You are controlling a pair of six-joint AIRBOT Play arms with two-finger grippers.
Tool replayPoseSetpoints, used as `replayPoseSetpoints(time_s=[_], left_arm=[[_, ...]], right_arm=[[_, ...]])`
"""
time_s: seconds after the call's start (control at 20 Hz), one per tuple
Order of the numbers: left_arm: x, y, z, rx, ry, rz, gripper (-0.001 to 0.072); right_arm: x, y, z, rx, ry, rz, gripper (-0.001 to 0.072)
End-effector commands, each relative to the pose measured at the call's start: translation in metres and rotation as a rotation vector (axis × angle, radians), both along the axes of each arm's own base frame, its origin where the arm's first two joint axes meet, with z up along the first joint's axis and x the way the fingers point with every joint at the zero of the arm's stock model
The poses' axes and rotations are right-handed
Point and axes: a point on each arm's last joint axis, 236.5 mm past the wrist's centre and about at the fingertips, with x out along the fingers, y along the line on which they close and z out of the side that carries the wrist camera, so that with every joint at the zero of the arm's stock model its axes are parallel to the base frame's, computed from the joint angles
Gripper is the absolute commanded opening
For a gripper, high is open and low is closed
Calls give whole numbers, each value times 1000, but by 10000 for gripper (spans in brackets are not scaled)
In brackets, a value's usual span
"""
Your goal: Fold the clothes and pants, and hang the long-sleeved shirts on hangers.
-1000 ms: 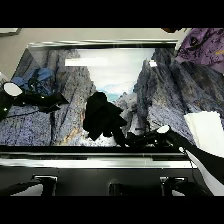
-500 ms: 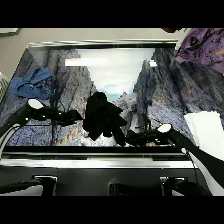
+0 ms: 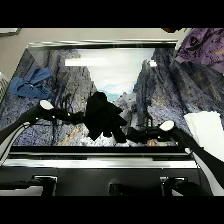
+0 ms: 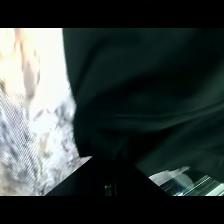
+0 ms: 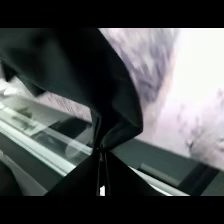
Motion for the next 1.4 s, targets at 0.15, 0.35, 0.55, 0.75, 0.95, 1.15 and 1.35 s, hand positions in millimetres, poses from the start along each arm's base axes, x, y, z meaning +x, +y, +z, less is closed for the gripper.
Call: replayPoseSetpoints(time_s=[0.15, 0.35, 0.55, 0.75, 0.95, 1.15, 1.35], left_arm=[[98, 55, 180, 72, -496, 48, 14], [107, 107, 365, 227, -913, 164, 15], [51, 149, 496, 380, -1196, 318, 15], [-10, 172, 541, 446, -1276, 436, 16], [-36, 178, 553, 429, -1282, 496, 16], [-9, 178, 524, 429, -1202, 487, 17], [71, 182, 421, 457, -968, 434, 16]], right_arm=[[118, -82, 160, -195, -439, -93, 29], [144, -143, 353, -340, -878, -215, 29], [91, -190, 503, -523, -1236, -380, 29], [28, -208, 562, -599, -1398, -476, 29], [7, -209, 574, -574, -1427, -516, 29], [51, -197, 549, -513, -1339, -470, 30], [162, -178, 466, -425, -1113, -380, 30]])
